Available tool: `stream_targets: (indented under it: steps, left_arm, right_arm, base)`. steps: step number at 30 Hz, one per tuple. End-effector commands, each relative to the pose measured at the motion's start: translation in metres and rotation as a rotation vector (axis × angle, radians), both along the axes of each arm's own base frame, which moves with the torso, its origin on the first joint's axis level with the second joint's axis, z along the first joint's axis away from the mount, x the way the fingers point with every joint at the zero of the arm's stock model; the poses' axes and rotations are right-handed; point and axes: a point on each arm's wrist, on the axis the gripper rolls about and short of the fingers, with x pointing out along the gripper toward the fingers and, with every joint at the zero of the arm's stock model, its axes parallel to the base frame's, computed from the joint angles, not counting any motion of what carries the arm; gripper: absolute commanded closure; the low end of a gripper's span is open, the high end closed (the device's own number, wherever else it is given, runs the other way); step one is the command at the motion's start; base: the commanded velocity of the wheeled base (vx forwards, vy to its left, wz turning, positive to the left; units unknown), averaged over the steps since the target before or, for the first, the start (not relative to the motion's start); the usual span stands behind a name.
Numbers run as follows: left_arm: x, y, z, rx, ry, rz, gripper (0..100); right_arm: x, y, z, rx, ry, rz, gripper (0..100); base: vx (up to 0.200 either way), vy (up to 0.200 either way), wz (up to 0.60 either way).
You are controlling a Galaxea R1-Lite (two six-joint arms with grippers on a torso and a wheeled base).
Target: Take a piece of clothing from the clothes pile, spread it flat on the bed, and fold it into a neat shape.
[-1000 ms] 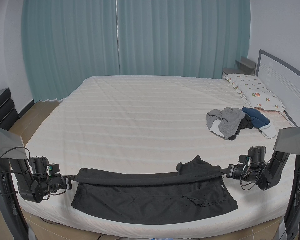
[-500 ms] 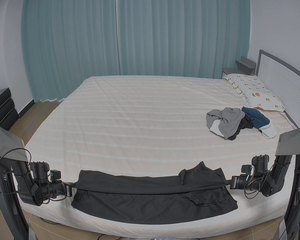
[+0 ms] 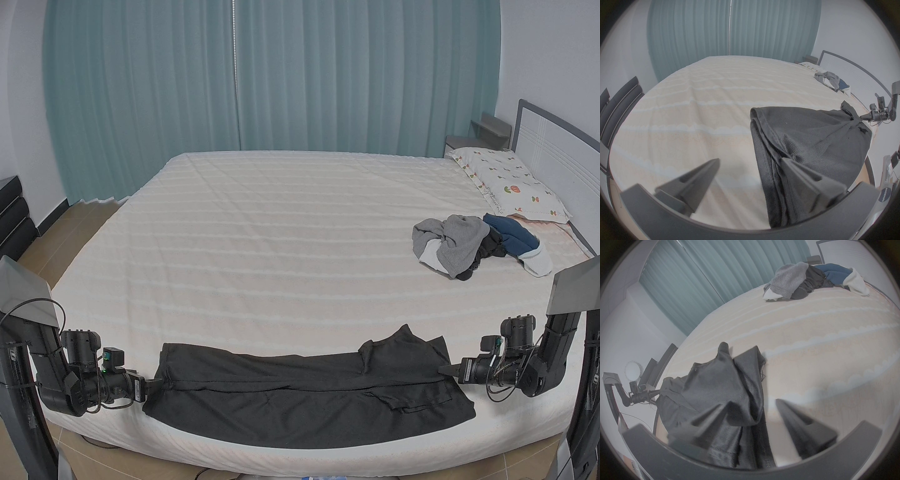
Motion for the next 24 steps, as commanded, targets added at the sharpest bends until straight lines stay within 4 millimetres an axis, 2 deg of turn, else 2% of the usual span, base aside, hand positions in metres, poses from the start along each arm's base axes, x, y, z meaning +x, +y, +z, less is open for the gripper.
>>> stream_targets:
  steps: [1, 5, 7, 10, 11, 15, 24]
  left_arm:
    - [0.0, 0.0, 0.001, -0.003, -0.005, 0.001, 0]
    - [0.005, 0.003, 0.004, -0.019, -0.028, 0.016, 0]
    - [0.009, 0.003, 0.006, -0.037, -0.041, 0.037, 0]
    - [0.017, 0.005, 0.012, -0.101, -0.064, 0.097, 0]
    - [0.026, 0.005, 0.02, -0.168, -0.088, 0.151, 0]
    - [0.038, 0.006, 0.025, -0.256, -0.089, 0.214, 0]
    - [0.063, 0.002, 0.035, -0.492, -0.016, 0.305, 0]
  right_arm:
    - [0.001, -0.001, 0.012, 0.016, -0.037, -0.013, 0]
    - [0.005, -0.002, 0.024, 0.08, -0.055, -0.07, 0]
    - [0.006, -0.002, 0.024, 0.101, -0.051, -0.088, 0]
    - [0.01, -0.003, 0.025, 0.119, -0.06, -0.106, 0]
    - [0.012, -0.004, 0.025, 0.135, -0.06, -0.12, 0]
    - [0.021, -0.005, 0.028, 0.224, -0.052, -0.168, 0]
    - [0.035, -0.011, 0.02, 0.355, -0.005, -0.218, 0]
  base:
    - [0.0, 0.0, 0.0]
    - [0.0, 0.0, 0.0]
    - [0.0, 0.0, 0.0]
    - [0.0, 0.0, 0.0]
    - [0.0, 0.0, 0.0]
    - [0.0, 0.0, 0.0]
    - [0.0, 0.0, 0.0]
